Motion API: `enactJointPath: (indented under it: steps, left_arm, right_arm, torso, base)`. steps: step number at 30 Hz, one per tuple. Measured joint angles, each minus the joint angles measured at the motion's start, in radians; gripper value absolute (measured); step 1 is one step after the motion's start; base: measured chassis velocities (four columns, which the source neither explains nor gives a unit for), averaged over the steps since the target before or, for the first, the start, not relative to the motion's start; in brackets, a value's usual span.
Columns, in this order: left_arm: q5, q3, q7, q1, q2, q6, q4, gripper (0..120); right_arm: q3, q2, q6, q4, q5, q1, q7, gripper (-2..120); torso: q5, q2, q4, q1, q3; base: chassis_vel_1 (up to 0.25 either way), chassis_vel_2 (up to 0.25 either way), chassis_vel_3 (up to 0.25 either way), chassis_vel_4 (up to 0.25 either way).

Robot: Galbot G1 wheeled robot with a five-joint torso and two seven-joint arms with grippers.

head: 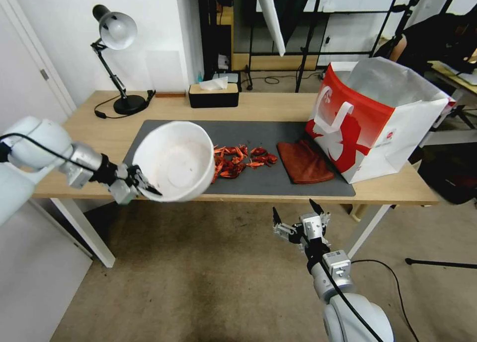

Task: Sweep shrimp from table into container with towel, then put container into takeout bag.

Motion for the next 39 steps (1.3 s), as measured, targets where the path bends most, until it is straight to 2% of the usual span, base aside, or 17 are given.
enactJointPath:
  steps: [1, 2, 5, 6, 9, 13, 15, 21, 23, 26, 28, 30, 32, 33, 35, 36, 39]
  left_arm:
    - [0.001, -0.006, 0.000, 0.033, 0.007, 0.000, -0.043, 0]
    - [0.001, -0.006, 0.000, 0.033, 0.007, 0.000, -0.043, 0]
    - [0.044, -0.012, -0.006, 0.111, 0.015, -0.008, -0.116, 0]
    - [0.044, -0.012, -0.006, 0.111, 0.015, -0.008, -0.116, 0]
    - [0.109, -0.018, -0.007, 0.191, 0.015, -0.020, -0.155, 0]
    - [0.148, -0.017, -0.005, 0.239, 0.011, -0.023, -0.172, 0]
    - [0.197, -0.012, 0.009, 0.290, -0.004, -0.030, -0.185, 0]
    - [0.261, 0.002, 0.022, 0.348, -0.034, -0.045, -0.186, 0]
    - [0.292, 0.035, 0.025, 0.347, -0.059, -0.048, -0.161, 0]
    - [0.318, 0.056, 0.033, 0.331, -0.085, -0.058, -0.130, 0]
    - [0.359, 0.087, 0.052, 0.294, -0.144, -0.087, -0.056, 0]
    - [0.366, 0.100, 0.054, 0.279, -0.161, -0.093, -0.026, 0]
    - [0.381, 0.136, 0.054, 0.229, -0.215, -0.105, 0.077, 0]
    - [0.381, 0.136, 0.054, 0.229, -0.215, -0.105, 0.077, 0]
    - [0.406, 0.154, 0.051, 0.189, -0.269, -0.120, 0.162, 0]
    - [0.406, 0.154, 0.051, 0.189, -0.269, -0.120, 0.162, 0]
    - [0.444, 0.178, 0.031, 0.134, -0.324, -0.131, 0.244, 0]
  right_arm:
    - [0.000, 0.000, 0.000, 0.000, -0.001, 0.000, 0.000, 100]
    - [0.000, 0.000, 0.000, 0.000, -0.001, 0.000, 0.000, 100]
    - [0.003, 0.000, 0.000, 0.001, -0.001, 0.000, 0.000, 100]
    - [0.003, 0.000, 0.000, 0.001, -0.001, 0.000, 0.000, 100]
    - [0.006, 0.000, 0.000, 0.004, -0.002, -0.001, 0.000, 100]
    - [0.007, 0.000, 0.000, 0.004, -0.003, -0.001, 0.001, 100]
    - [0.006, 0.000, 0.000, 0.004, -0.007, -0.002, 0.001, 100]
    - [0.007, 0.000, 0.000, 0.004, -0.010, -0.002, 0.001, 100]
    - [0.009, 0.000, 0.000, 0.004, -0.010, -0.003, 0.001, 100]
    - [0.012, 0.000, 0.000, 0.004, -0.010, -0.004, 0.001, 100]
    - [0.015, 0.000, 0.000, 0.008, -0.010, -0.006, 0.001, 100]
    - [0.017, 0.000, 0.000, 0.008, -0.010, -0.006, 0.001, 100]
    - [0.024, 0.000, 0.000, 0.008, -0.007, -0.007, 0.001, 100]
    - [0.024, 0.000, 0.000, 0.008, -0.007, -0.007, 0.001, 100]
    - [0.032, 0.000, -0.001, 0.011, -0.004, -0.010, 0.002, 100]
    - [0.032, 0.000, -0.001, 0.011, -0.004, -0.010, 0.002, 100]
    - [0.040, 0.000, -0.001, 0.013, 0.000, -0.014, 0.002, 100]
  torso:
    - [0.0001, 0.000, -0.0001, 0.000, 0.000]
    - [0.0001, 0.000, -0.0001, 0.000, 0.000]
    - [0.0001, 0.000, -0.0003, 0.000, 0.000]
    - [0.0001, 0.000, -0.0003, 0.000, 0.000]
    - [-0.0001, 0.000, -0.0001, 0.000, 0.000]
    - [-0.0001, 0.000, -0.0001, 0.000, 0.000]
    - [-0.0001, 0.000, -0.0002, 0.000, 0.000]
    - [-0.0001, 0.000, -0.0001, 0.000, 0.000]
    - [0.0000, 0.000, 0.0001, 0.000, 0.000]
    - [0.0000, 0.000, -0.0001, 0.000, 0.000]
    - [-0.0003, 0.000, -0.0003, 0.000, 0.000]
    - [-0.0002, 0.000, -0.0004, 0.000, 0.000]
    - [-0.0001, 0.000, -0.0002, 0.000, 0.000]
    - [-0.0001, 0.000, -0.0002, 0.000, 0.000]
    - [-0.0001, 0.000, -0.0002, 0.000, 0.000]
    - [-0.0001, 0.000, -0.0002, 0.000, 0.000]
    - [-0.0001, 0.000, -0.0001, 0.000, 0.000]
  base:
    - [0.000, 0.000, 0.000, 0.000]
    - [0.000, 0.000, 0.000, 0.000]
    - [0.000, 0.000, 0.000, 0.000]
    - [0.000, 0.000, 0.000, 0.000]
    - [0.000, 0.000, 0.000, 0.000]
    - [0.000, 0.000, 0.000, 0.000]
    - [0.000, 0.000, 0.000, 0.000]
    - [0.000, 0.000, 0.000, 0.000]
    - [0.000, 0.000, 0.000, 0.000]
    - [0.000, 0.000, 0.000, 0.000]
    - [0.000, 0.000, 0.000, 0.000]
    - [0.000, 0.000, 0.000, 0.000]
    - [0.000, 0.000, 0.000, 0.000]
    - [0.000, 0.000, 0.000, 0.000]
    - [0.000, 0.000, 0.000, 0.000]
    - [0.000, 0.000, 0.000, 0.000]
    - [0.000, 0.000, 0.000, 0.000]
